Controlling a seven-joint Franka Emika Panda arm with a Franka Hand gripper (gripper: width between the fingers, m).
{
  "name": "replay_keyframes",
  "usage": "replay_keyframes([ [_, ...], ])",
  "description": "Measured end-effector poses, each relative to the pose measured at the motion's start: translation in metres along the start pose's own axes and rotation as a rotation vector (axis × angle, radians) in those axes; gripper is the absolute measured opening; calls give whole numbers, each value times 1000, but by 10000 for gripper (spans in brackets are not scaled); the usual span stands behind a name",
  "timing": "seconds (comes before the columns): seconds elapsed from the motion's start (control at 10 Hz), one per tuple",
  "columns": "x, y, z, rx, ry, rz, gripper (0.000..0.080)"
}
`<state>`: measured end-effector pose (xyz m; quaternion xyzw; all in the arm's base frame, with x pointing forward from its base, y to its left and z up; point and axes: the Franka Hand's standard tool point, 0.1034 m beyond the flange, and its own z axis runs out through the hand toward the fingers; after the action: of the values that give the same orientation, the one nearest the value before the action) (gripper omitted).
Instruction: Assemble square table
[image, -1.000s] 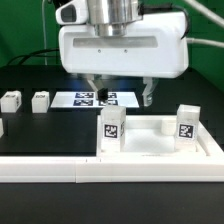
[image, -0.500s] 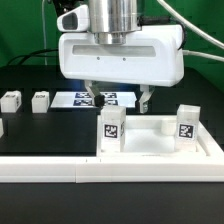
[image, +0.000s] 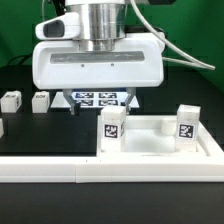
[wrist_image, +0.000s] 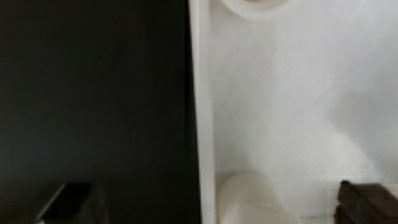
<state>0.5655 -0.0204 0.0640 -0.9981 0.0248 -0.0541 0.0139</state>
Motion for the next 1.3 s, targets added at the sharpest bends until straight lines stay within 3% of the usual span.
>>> replay_keyframes([
  [0.2, -3, -1, 2, 5, -19, 7, 649],
  [0.3, -7, -7, 9, 44, -132, 38, 649],
  [0.4, 0, -8, 18, 40, -144, 39, 649],
  [0.6, -11, -7, 43, 27, -177, 35, 649],
  [0.8, -12, -1, 51, 10, -162, 37, 649],
  [1.1, -13, 3, 52, 8, -165, 47, 649],
  [1.2, -13, 4, 52, 8, -165, 47, 536],
  [1.3, -13, 4, 52, 8, -165, 47, 363],
])
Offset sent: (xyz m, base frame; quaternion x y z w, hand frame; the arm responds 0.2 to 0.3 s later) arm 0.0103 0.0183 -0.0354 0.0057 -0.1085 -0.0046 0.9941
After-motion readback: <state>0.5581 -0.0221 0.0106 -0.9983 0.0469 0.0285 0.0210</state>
